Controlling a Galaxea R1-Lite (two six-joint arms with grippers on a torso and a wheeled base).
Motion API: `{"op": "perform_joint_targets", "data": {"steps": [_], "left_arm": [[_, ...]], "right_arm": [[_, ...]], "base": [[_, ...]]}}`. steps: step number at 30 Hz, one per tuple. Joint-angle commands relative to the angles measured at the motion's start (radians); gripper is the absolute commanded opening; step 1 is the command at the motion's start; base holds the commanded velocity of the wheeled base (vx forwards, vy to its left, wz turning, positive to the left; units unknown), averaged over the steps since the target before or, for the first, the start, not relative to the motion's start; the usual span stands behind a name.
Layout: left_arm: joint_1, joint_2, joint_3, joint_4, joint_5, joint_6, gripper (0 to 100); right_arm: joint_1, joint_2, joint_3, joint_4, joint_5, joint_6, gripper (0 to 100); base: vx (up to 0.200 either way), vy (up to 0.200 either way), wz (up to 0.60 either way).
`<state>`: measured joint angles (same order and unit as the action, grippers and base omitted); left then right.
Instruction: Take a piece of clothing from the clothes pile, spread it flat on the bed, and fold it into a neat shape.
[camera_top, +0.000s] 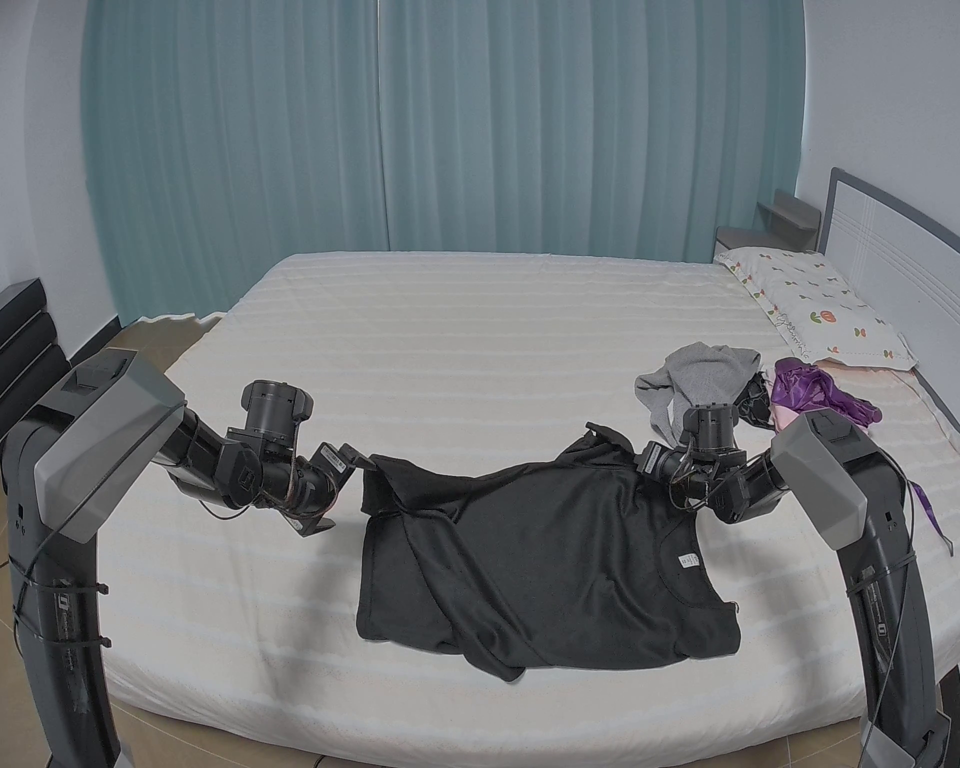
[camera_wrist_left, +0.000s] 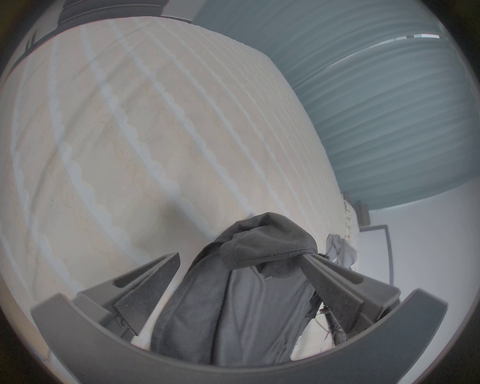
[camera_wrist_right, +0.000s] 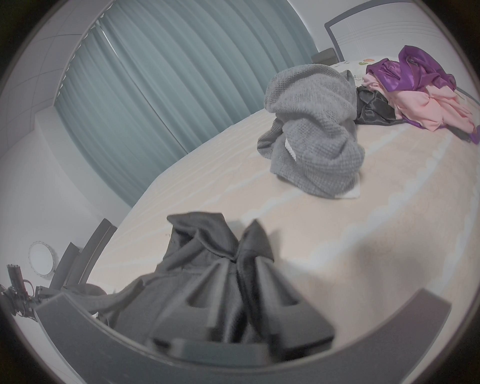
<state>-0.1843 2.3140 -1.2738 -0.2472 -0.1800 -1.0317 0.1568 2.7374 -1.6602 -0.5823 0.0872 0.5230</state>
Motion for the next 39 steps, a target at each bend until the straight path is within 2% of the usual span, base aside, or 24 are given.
{"op": "perform_joint_targets", "data": {"steps": [1,4,10,19,20,26,28,30,31,35,39], "left_arm": [[0.002,0.005,-0.002,-0.055,0.010,-0.064,100],[0.006,0.011,-0.002,-0.161,0.066,-0.136,100],[0.006,0.053,0.001,-0.293,0.123,-0.143,100],[0.000,0.057,0.011,-0.297,0.137,-0.148,100],[0.000,0.057,0.013,-0.297,0.136,-0.148,100],[-0.003,0.034,0.060,-0.299,0.125,-0.146,100],[-0.001,-0.001,0.100,-0.299,0.117,-0.145,100],[-0.003,-0.013,0.117,-0.300,0.111,-0.143,100],[-0.003,-0.042,0.156,-0.300,0.108,-0.140,100],[-0.014,-0.102,0.246,-0.300,0.103,-0.139,100],[-0.017,-0.157,0.335,-0.300,0.060,-0.137,100]], "right_arm": [[-0.022,0.015,-0.087,0.029,-0.027,0.006,0],[-0.042,0.031,-0.164,0.016,-0.067,0.009,0],[-0.056,0.084,-0.331,0.021,-0.167,0.103,0],[-0.056,0.125,-0.325,0.029,-0.176,0.104,0],[-0.056,0.125,-0.325,0.030,-0.176,0.104,100],[-0.059,0.065,-0.239,0.010,-0.169,0.127,100],[-0.062,-0.015,-0.125,-0.011,-0.159,0.175,100],[-0.062,-0.044,-0.081,-0.021,-0.152,0.181,100],[-0.063,-0.111,0.040,-0.048,-0.129,0.184,100],[-0.074,-0.240,0.303,-0.140,-0.080,0.192,100],[-0.074,-0.337,0.568,-0.252,-0.023,0.201,100]], "base": [[0.000,0.000,0.00],[0.000,0.000,0.00],[0.000,0.000,0.00],[0.000,0.000,0.00],[0.000,0.000,0.00],[0.000,0.000,0.00],[0.000,0.000,0.00],[0.000,0.000,0.00],[0.000,0.000,0.00],[0.000,0.000,0.00],[0.000,0.000,0.00]]}}
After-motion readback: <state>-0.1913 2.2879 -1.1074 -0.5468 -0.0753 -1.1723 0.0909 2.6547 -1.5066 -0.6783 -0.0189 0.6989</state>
